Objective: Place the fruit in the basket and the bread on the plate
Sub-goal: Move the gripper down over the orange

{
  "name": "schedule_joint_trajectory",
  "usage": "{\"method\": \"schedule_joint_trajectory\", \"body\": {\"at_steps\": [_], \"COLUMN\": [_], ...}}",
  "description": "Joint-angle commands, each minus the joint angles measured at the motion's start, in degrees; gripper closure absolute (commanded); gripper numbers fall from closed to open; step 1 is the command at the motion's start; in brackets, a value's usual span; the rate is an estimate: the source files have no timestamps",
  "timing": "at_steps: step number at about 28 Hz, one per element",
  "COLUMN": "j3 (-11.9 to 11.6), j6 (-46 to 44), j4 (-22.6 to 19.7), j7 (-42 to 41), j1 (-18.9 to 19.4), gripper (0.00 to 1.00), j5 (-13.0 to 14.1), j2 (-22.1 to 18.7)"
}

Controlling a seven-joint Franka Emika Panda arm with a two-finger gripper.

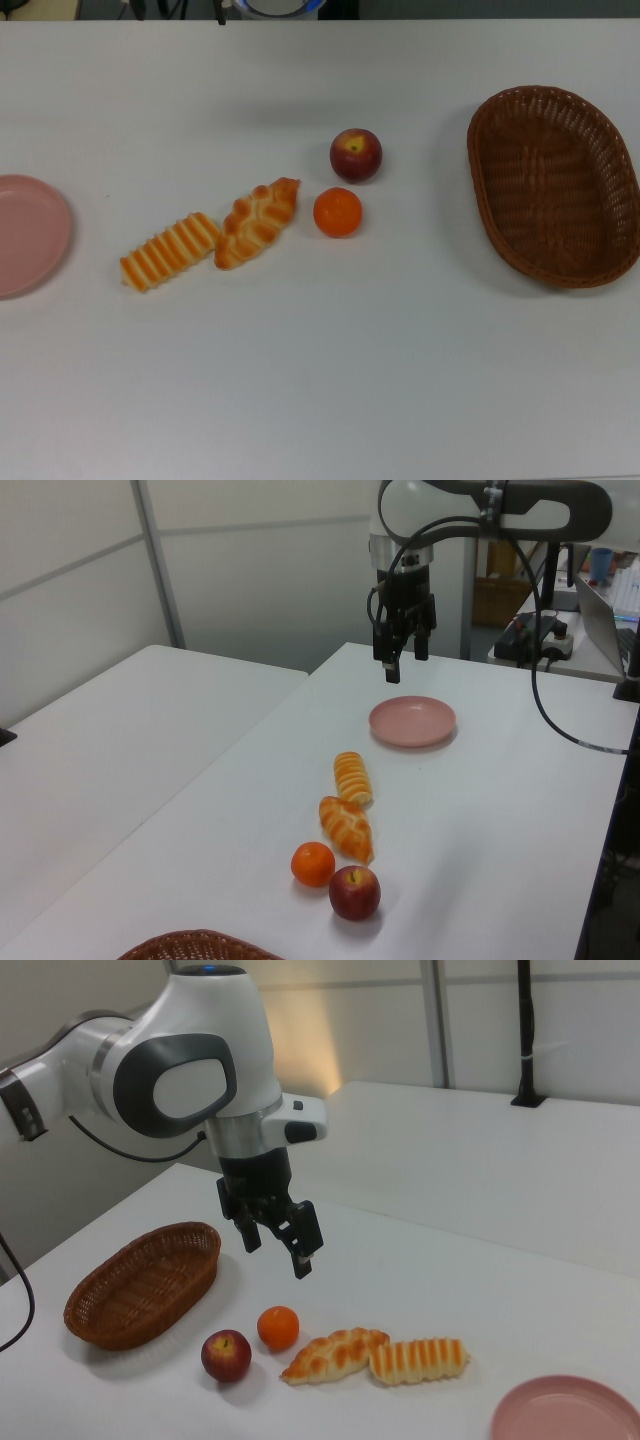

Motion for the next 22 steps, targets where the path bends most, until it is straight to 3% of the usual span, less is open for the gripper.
{"method": "schedule_joint_trajectory", "body": {"at_steps": [1,5,10,15,22], "j3": [0.0,0.0,0.0,0.0,0.0], "j6": [3.4,5.3,8.4,14.9,25.2], "j4": [-0.9,-0.9,-1.0,-2.8,-8.3], "j7": [-2.1,-2.1,-0.8,5.2,16.9], "j1": [1.9,4.6,8.9,13.0,18.6], "gripper": [0.00,0.00,0.00,0.00,0.00], "j5": [0.7,0.0,-2.9,-4.8,-13.4], "j2": [2.3,4.6,9.1,12.9,17.5]}}
